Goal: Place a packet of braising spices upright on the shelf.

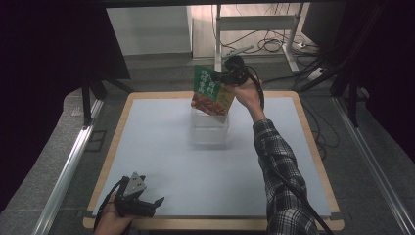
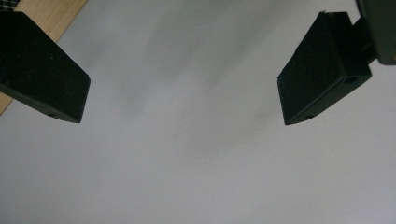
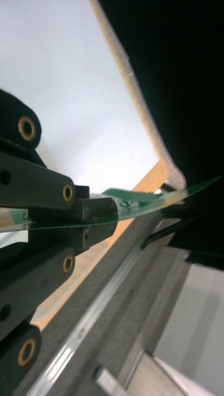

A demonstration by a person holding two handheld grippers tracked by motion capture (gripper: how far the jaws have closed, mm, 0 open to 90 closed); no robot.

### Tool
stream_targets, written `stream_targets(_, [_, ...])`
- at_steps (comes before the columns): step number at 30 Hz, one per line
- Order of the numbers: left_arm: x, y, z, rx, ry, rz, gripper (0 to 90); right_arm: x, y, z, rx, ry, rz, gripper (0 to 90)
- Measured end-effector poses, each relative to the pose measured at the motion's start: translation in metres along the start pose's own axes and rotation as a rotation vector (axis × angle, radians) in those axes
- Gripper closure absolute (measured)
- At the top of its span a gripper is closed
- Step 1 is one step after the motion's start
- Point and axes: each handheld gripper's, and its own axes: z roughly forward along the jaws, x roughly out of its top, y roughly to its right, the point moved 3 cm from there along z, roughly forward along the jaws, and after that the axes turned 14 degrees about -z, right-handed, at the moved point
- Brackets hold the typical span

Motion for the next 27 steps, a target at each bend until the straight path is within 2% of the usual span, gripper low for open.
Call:
stream_targets(1, [0.000, 0.000, 0.000, 0.000, 0.000, 0.000, 2.4, 0.000, 0.000, 0.000, 0.000, 0.000, 0.000, 88.8])
stream_targets(2, [0.000, 0.000, 0.000, 0.000, -0.001, 0.001, 2.4, -0.003, -0.001, 0.007, -0.009, -0.024, -0.012, 88.4])
stream_targets(8, [0.000, 0.001, 0.000, 0.000, 0.000, 0.000, 2.4, -0.003, -0.009, 0.020, -0.006, -0.001, -0.003, 88.3])
stream_targets(12, [0.000, 0.001, 0.000, 0.001, 0.000, 0.002, 2.4, -0.005, -0.009, 0.023, -0.010, 0.005, 0.009, 86.0])
stream_targets(14, [0.000, 0.001, 0.000, 0.002, 0.000, 0.003, 2.4, -0.007, -0.008, 0.022, -0.015, 0.011, 0.021, 81.5])
stream_targets(17, [0.000, 0.001, 0.000, 0.000, -0.001, 0.001, 2.4, -0.008, -0.007, 0.019, -0.020, 0.020, 0.011, 72.3])
stream_targets(18, [0.000, 0.001, 0.000, 0.003, -0.003, 0.004, 2.4, -0.007, -0.010, 0.017, -0.021, 0.014, -0.001, 66.5])
stream_targets(19, [0.000, 0.001, 0.000, 0.003, -0.003, 0.004, 2.4, -0.007, -0.010, 0.017, -0.021, 0.014, -0.001, 66.5])
stream_targets(20, [0.000, 0.001, 0.000, 0.004, -0.004, 0.006, 2.5, -0.005, -0.012, 0.017, -0.035, 0.005, -0.022, 59.4])
stream_targets(23, [0.000, 0.001, 0.000, 0.010, -0.010, 0.017, 2.4, -0.005, -0.014, 0.016, -0.040, 0.004, -0.030, 54.4])
stream_targets(24, [0.000, 0.001, 0.000, 0.010, -0.009, 0.017, 2.4, -0.004, -0.015, 0.015, -0.050, 0.006, -0.028, 49.0])
stream_targets(27, [0.000, 0.001, 0.000, 0.008, -0.007, 0.011, 2.4, -0.004, -0.015, 0.013, -0.050, 0.008, -0.027, 45.5])
